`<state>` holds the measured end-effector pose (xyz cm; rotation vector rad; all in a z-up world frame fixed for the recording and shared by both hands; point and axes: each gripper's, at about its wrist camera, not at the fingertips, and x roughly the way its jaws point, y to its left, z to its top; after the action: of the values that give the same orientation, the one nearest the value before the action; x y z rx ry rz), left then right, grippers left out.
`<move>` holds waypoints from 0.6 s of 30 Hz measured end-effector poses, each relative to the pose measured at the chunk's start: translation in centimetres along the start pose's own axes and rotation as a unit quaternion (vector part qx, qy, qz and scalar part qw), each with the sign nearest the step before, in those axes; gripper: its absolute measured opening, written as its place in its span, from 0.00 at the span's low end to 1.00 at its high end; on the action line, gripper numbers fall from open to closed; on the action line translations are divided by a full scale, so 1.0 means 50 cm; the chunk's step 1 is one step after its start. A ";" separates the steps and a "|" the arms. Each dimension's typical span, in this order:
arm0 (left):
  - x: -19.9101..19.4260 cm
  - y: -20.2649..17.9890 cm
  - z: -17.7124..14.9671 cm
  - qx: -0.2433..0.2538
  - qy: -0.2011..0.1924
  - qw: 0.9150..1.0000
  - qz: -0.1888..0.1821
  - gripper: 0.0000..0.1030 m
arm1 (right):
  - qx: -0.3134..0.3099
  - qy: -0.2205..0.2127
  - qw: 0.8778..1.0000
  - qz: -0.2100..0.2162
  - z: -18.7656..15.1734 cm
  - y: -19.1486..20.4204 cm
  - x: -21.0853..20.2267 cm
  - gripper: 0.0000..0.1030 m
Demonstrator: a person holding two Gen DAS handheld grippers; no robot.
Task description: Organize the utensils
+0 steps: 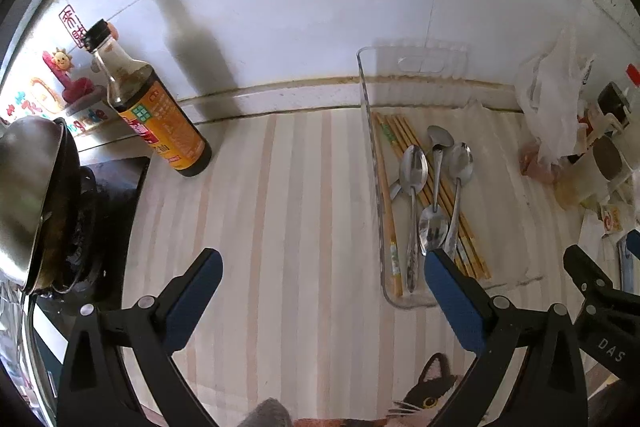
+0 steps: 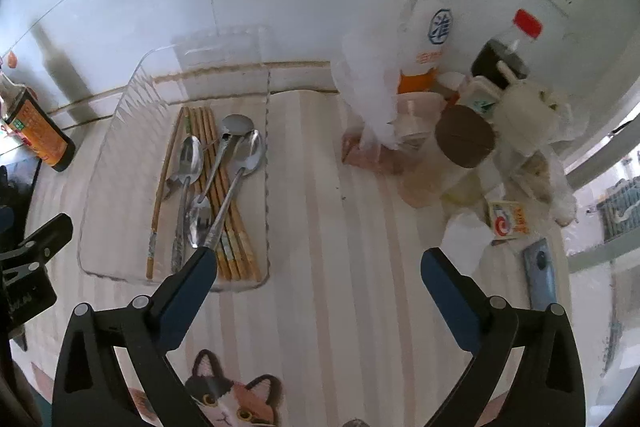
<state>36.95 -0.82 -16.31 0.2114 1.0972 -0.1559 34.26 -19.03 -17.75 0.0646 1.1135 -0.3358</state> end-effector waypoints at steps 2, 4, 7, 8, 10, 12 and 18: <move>-0.014 0.001 -0.007 -0.005 -0.005 1.000 -0.001 1.00 | -0.001 -0.007 1.000 -0.006 -0.008 0.000 -0.012 1.00; -0.030 -0.002 -0.015 -0.008 -0.010 1.000 -0.001 1.00 | 0.002 -0.014 1.000 -0.009 -0.018 -0.004 -0.028 1.00; -0.061 -0.005 -0.029 -0.013 -0.019 1.000 -0.001 1.00 | 0.003 -0.024 1.000 -0.010 -0.029 -0.008 -0.053 1.00; -0.075 -0.006 -0.035 -0.015 -0.025 1.000 -0.001 1.00 | 0.005 -0.031 0.999 -0.009 -0.035 -0.014 -0.068 1.00; -0.106 -0.007 -0.050 -0.018 -0.035 0.999 0.003 1.00 | 0.006 -0.043 0.999 -0.009 -0.046 -0.022 -0.094 1.00; -0.149 -0.009 -0.070 -0.022 -0.049 0.999 0.005 1.00 | 0.006 -0.058 0.998 -0.009 -0.060 -0.033 -0.125 1.00; -0.275 -0.018 -0.136 -0.029 -0.088 0.996 0.000 1.00 | 0.011 -0.102 0.995 -0.002 -0.118 -0.074 -0.243 1.00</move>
<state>24.72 0.26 -7.08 0.1427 0.9256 -0.1396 23.23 -18.42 -9.15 0.0476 0.9072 -0.3501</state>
